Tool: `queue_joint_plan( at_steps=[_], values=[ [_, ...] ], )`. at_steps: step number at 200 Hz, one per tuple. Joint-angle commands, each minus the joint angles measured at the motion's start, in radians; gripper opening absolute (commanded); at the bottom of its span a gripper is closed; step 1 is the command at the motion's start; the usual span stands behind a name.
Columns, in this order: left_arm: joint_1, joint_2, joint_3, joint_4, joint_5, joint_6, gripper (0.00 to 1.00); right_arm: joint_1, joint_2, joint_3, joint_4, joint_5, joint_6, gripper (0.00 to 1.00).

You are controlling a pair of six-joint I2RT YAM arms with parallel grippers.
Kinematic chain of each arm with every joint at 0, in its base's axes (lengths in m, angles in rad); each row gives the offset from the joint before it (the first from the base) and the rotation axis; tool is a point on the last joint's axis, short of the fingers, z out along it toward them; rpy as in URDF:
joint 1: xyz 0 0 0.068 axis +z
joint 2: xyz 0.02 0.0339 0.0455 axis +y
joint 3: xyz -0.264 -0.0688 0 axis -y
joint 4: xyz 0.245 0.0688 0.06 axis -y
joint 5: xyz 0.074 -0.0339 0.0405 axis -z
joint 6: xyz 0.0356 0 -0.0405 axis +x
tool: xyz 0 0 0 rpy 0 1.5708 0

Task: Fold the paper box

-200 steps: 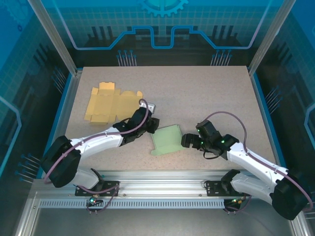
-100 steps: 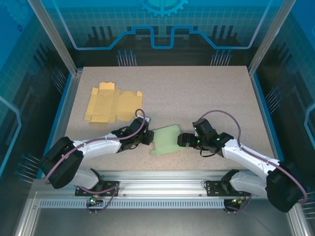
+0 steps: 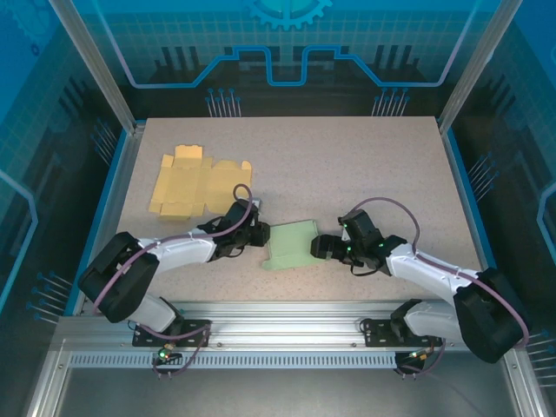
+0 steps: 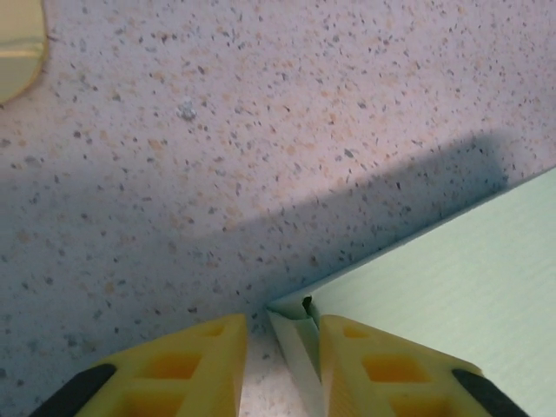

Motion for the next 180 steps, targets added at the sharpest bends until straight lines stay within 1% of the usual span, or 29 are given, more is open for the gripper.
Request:
queue_joint_plan(
  at_steps=[1, 37, 72, 87, 116, 141, 166, 180],
  values=[
    [0.032, 0.024, -0.047, 0.025, 0.058, -0.041, 0.27, -0.027, 0.022, -0.021, 0.110, -0.100, 0.014, 0.98],
    [0.040, 0.047, -0.060, 0.052, 0.082, -0.064, 0.23, -0.053, 0.090, -0.034, 0.280, -0.240, 0.064, 0.95],
    [0.039, 0.069, -0.065, 0.071, 0.092, -0.081, 0.20, -0.054, 0.170, -0.023, 0.391, -0.318, 0.110, 0.90],
    [0.040, 0.077, -0.066, 0.078, 0.095, -0.089, 0.18, -0.052, 0.197, -0.019, 0.420, -0.330, 0.125, 0.89],
    [0.039, 0.094, -0.077, 0.094, 0.090, -0.114, 0.11, -0.048, 0.232, -0.023, 0.457, -0.337, 0.145, 0.87],
    [0.042, 0.110, -0.096, 0.106, 0.068, -0.151, 0.06, -0.041, 0.233, -0.026, 0.476, -0.328, 0.154, 0.87],
    [0.055, 0.121, -0.131, 0.160, 0.067, -0.203, 0.01, -0.034, 0.227, -0.031, 0.482, -0.318, 0.161, 0.87],
    [0.058, 0.127, -0.142, 0.184, 0.071, -0.221, 0.00, -0.029, 0.226, -0.032, 0.495, -0.320, 0.166, 0.86]
  ],
)
